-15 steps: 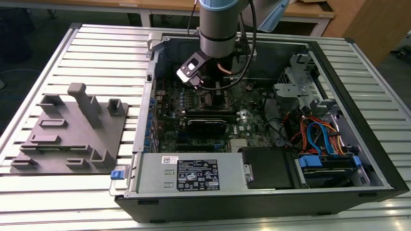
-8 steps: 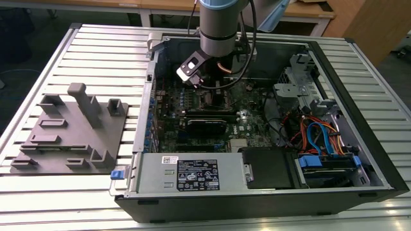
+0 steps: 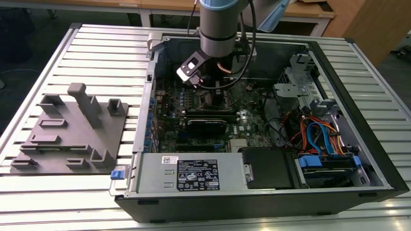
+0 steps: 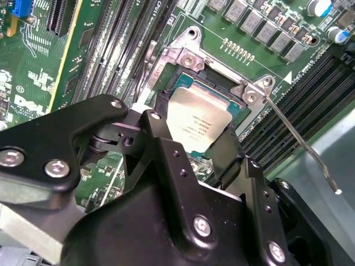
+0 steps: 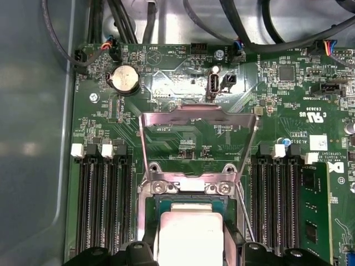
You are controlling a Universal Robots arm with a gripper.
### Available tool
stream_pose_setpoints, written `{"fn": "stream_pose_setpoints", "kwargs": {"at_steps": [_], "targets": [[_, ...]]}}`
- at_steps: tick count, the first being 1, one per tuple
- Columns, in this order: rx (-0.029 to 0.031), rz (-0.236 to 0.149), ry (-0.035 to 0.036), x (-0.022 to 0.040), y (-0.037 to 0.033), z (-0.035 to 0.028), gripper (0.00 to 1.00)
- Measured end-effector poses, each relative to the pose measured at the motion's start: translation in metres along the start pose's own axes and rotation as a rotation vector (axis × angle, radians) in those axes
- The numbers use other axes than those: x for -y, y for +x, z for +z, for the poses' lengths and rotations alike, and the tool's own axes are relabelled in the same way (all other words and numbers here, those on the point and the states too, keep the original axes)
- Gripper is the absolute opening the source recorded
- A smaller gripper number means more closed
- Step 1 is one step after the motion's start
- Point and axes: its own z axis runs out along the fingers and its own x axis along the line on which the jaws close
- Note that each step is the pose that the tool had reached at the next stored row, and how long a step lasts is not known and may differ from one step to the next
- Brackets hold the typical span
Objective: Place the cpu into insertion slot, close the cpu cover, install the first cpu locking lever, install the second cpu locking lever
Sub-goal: 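Place the cpu into insertion slot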
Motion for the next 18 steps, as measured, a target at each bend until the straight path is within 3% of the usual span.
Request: {"fn": "stream_pose_setpoints", "kwargs": {"at_steps": [11,13,14,18], "targets": [[-0.0012,0.000,-0.0008,0.0000,0.0002,0.0008,0.54],[-0.0032,0.000,-0.0019,-0.0002,0.0006,0.0015,0.55],[-0.0028,0.000,-0.0018,-0.0002,0.0005,0.0014,0.61],[-0.0016,0.000,-0.0010,-0.0001,0.0004,0.0010,0.61]]}}
